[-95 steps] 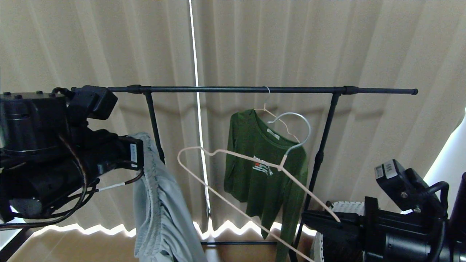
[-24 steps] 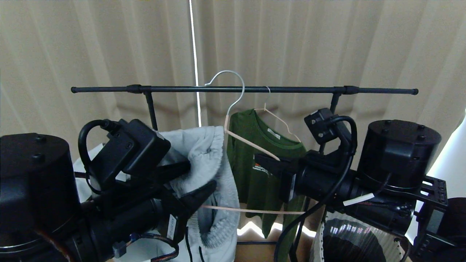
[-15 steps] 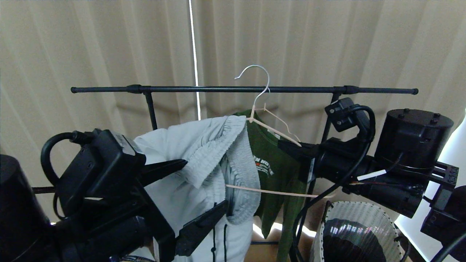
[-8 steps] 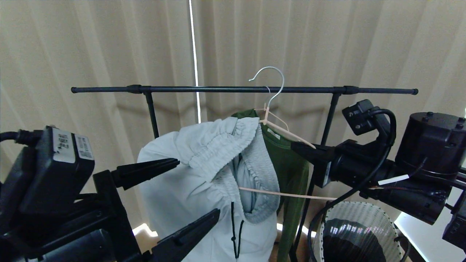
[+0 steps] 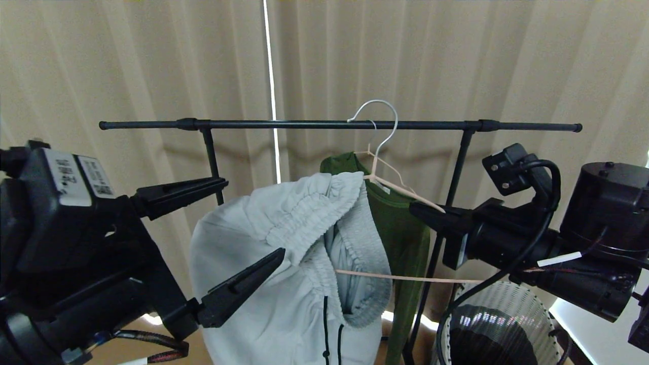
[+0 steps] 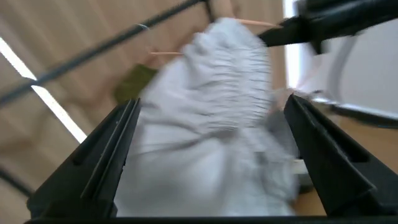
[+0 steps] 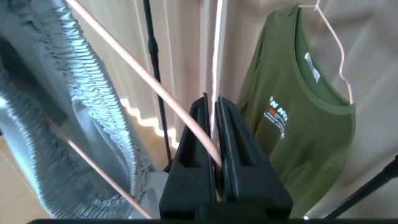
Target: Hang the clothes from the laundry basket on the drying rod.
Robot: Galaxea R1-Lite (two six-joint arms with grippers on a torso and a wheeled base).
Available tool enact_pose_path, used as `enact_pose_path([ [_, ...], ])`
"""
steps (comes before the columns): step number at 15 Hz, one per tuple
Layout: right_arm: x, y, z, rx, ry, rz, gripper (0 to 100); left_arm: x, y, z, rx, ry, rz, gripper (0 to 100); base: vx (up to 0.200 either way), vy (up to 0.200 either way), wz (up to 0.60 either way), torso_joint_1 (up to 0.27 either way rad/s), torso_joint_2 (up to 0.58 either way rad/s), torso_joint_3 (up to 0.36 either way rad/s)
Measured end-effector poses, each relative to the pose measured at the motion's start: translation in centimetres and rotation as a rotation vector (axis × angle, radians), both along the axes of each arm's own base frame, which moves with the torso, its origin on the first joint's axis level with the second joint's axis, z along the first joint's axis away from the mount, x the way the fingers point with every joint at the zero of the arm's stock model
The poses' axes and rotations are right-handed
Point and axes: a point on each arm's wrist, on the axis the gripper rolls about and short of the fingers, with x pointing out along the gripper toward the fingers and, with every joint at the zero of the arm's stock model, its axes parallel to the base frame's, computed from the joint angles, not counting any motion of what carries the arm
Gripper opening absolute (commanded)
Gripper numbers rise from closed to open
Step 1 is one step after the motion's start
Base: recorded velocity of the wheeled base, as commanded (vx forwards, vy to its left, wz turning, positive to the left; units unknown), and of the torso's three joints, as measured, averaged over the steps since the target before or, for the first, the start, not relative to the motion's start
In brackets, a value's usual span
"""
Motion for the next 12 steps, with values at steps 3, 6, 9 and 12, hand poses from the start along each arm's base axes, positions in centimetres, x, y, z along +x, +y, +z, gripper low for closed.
enact_pose_path([
  [3,-0.1,0.3,-0.1,-0.011,-0.004,0.014,0,1.9,-0.7,0.9,0.075,-0.086,0.028,100,0.0,0.0,0.0,0.0,0.0,0.0],
  [6,-0.4,0.8,0.1,-0.007,-0.011,0.034,0,3.6,-1.7,0.7,0.115,-0.087,0.039,100,0.0,0.0,0.0,0.0,0.0,0.0],
  [9,-0.7,0.9,0.2,-0.02,-0.026,0.053,0,4.9,-1.9,-0.1,0.178,-0.091,0.067,100,0.0,0.0,0.0,0.0,0.0,0.0],
  [12,-1.2,1.4,0.7,-0.011,-0.07,0.082,0,5.7,-1.8,-0.4,0.196,-0.082,0.089,100,0.0,0.0,0.0,0.0,0.0,0.0],
])
